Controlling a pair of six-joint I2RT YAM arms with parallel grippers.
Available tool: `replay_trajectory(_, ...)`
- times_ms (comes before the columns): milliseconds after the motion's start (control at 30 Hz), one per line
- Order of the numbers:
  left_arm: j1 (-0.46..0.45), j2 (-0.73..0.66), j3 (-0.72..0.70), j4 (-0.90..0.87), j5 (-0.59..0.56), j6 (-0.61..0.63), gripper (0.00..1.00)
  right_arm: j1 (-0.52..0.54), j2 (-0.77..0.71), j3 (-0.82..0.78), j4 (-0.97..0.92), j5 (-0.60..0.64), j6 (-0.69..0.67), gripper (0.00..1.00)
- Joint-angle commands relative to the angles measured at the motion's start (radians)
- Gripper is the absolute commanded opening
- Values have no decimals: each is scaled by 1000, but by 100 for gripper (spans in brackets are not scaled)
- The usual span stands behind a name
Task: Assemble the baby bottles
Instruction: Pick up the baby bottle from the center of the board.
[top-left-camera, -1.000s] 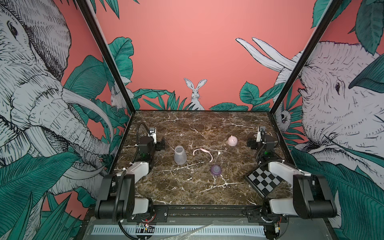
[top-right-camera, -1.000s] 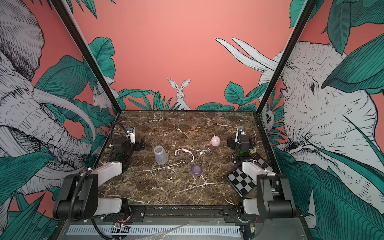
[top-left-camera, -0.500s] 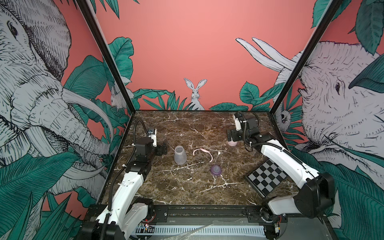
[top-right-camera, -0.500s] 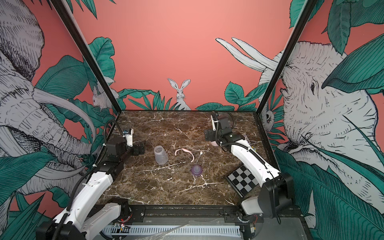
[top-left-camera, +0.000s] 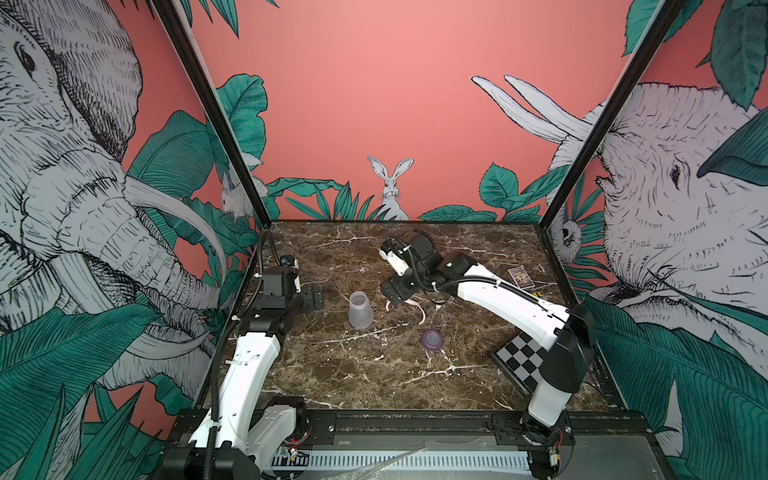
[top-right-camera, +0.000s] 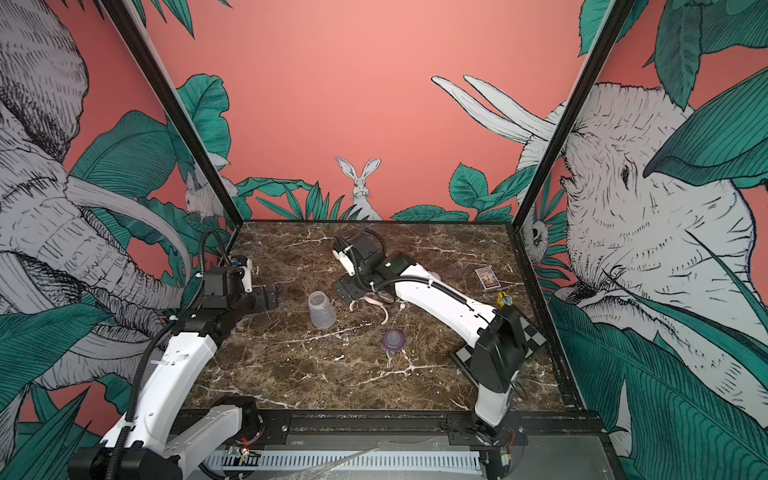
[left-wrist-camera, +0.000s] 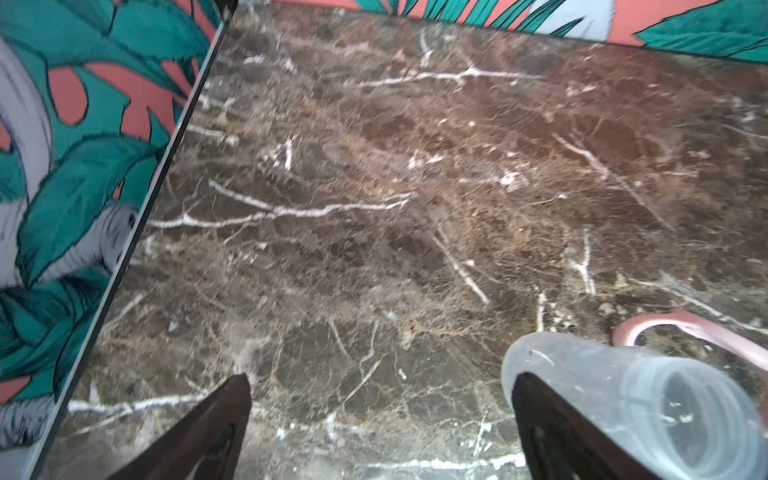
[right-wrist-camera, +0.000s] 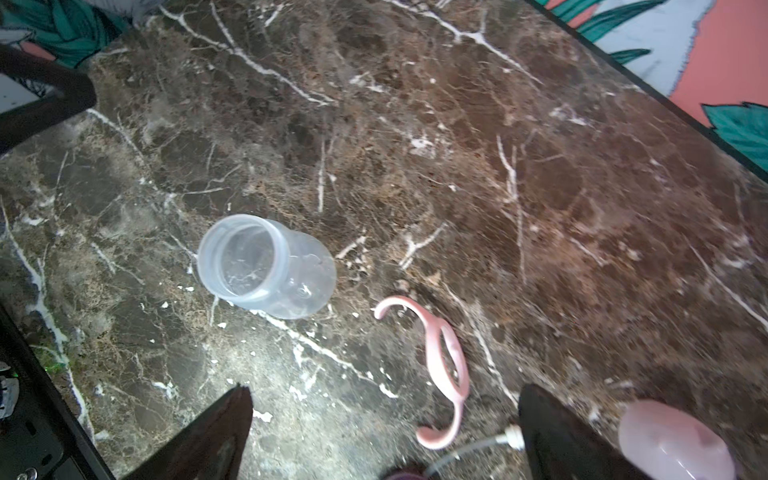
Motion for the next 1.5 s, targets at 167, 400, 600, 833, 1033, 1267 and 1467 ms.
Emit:
replay_trajectory(167, 44, 74, 55, -70, 53, -36, 100, 104, 200, 262, -76, -2, -46, 99)
replay_trajectory(400, 100, 68, 56, -87, 106, -23, 100, 125, 347, 403, -122, -5, -39, 98)
replay_trajectory(600, 123, 51, 53, -113, 126, 7, 100, 126, 408, 423, -127, 2, -28, 93)
replay_trajectory(833, 122, 47, 35, -115, 152, 50, 100, 126, 455, 450, -158, 11, -3, 87)
replay_trajectory(1033, 123, 43, 26, -109, 177, 61, 99, 125, 469, 457, -167, -16, 11, 71)
replay_trajectory(1267, 122, 35, 15, -87, 212, 52, 99, 107, 452, 431, -169, -47, 42, 60)
replay_trajectory(1467, -12, 41, 30, -65, 129, 78, 99, 37, 367, 344, -121, -112, 96, 55)
